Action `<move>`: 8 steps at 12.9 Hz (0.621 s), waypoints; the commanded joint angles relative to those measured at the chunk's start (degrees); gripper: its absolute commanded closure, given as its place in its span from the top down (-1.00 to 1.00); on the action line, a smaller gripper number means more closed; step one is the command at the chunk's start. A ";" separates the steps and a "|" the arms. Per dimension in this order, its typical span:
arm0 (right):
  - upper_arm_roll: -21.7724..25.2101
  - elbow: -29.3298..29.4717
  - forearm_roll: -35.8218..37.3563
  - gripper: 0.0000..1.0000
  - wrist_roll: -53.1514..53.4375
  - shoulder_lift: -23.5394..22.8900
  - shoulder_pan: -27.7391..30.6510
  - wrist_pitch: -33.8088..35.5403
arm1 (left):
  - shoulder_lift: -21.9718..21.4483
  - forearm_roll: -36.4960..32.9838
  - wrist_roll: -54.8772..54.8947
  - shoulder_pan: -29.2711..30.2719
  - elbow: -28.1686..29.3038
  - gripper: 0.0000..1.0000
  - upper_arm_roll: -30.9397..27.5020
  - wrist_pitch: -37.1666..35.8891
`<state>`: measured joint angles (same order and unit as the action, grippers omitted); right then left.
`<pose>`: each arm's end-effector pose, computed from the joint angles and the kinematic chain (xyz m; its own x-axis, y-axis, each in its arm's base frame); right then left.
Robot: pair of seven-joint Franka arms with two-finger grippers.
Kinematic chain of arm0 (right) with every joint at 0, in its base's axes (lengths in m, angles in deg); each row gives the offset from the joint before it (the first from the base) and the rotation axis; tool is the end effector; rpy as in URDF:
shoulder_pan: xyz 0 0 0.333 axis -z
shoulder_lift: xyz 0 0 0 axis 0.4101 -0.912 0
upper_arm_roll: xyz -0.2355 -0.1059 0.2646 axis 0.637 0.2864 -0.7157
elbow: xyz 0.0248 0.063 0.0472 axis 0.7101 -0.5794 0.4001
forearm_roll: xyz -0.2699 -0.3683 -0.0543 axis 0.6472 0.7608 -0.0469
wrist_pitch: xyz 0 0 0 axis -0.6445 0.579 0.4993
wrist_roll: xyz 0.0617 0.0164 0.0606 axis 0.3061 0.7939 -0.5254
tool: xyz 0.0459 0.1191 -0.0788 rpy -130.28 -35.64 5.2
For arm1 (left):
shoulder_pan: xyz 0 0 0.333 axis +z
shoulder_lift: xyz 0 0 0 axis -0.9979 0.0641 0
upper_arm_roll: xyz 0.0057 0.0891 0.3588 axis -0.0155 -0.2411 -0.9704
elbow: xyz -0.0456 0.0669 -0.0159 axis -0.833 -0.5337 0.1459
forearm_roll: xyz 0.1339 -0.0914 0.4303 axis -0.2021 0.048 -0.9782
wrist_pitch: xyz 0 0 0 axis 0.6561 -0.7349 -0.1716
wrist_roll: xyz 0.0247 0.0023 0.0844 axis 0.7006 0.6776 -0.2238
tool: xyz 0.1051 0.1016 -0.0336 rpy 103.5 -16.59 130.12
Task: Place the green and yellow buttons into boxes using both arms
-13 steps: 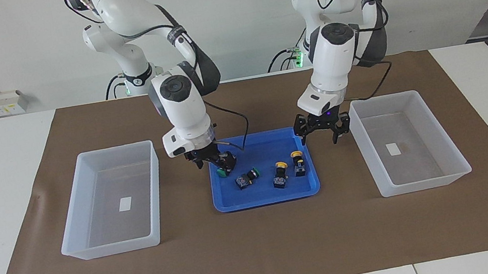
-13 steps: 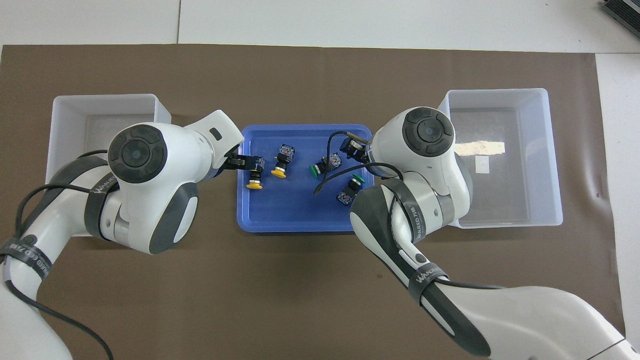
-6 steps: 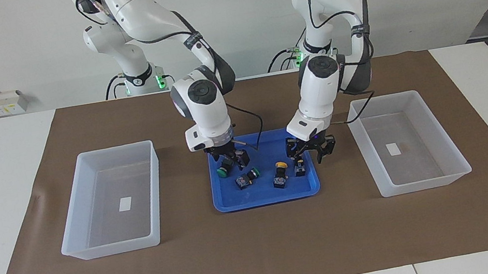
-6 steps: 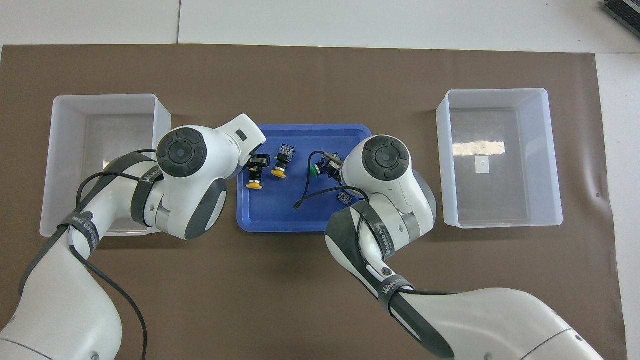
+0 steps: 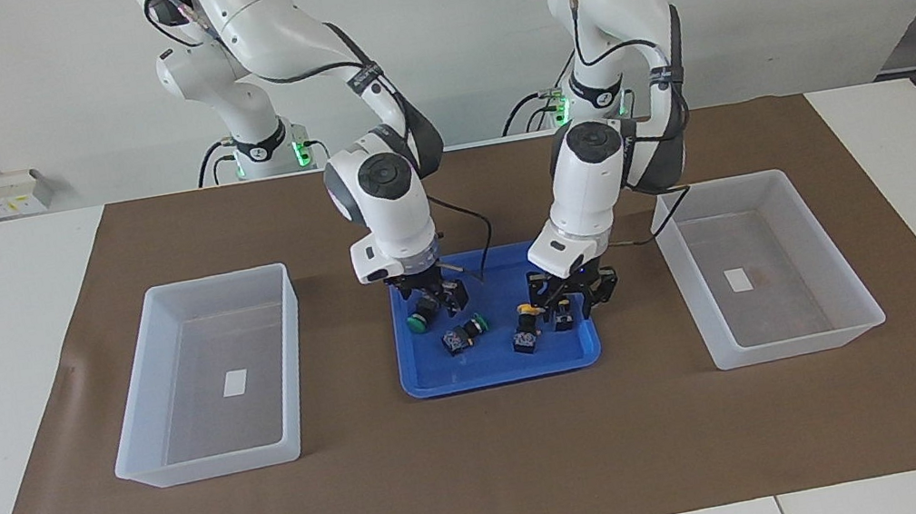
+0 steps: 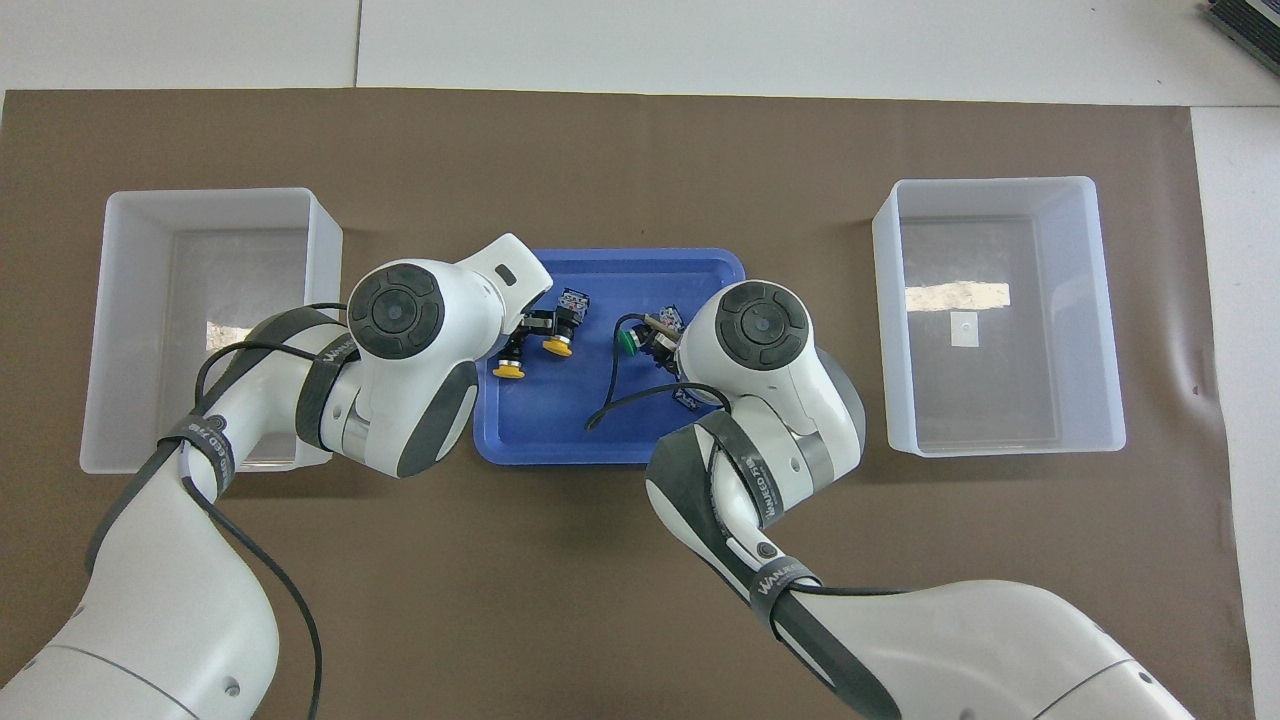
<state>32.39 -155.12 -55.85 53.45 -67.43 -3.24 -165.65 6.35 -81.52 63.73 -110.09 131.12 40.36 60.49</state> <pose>0.6175 0.3575 0.2668 0.8094 -0.5864 -0.0313 -0.5872 -0.8082 -0.0452 0.6401 -0.3235 0.2853 0.9682 -0.1403 0.2071 -0.1573 -0.9852 0.0680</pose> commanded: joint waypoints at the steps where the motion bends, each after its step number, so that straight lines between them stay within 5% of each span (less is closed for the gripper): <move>1: 0.10 -1.75 -1.35 0.49 0.57 1.07 -0.06 -0.95 | 0.67 -1.22 -1.46 -1.11 0.49 0.41 -0.84 1.01; 3: 0.10 -1.93 -1.35 0.38 0.75 0.89 -0.06 -2.00 | 0.58 -1.22 -1.63 -1.72 1.45 0.13 -0.84 1.01; 7: 0.10 -3.06 -1.35 0.38 0.57 0.54 -0.06 -6.13 | 0.23 -1.22 -6.27 -2.52 1.81 -1.00 -0.75 -0.04; 8: 0.10 -3.33 -1.35 0.12 0.57 0.54 0.03 -6.22 | 0.14 -1.22 -7.86 -2.43 1.64 -1.00 -0.84 -0.13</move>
<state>32.43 -156.61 -55.85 53.47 -67.44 -3.23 -169.75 6.72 -81.61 59.45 -111.60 132.34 40.37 60.49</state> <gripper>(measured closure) 0.304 0.670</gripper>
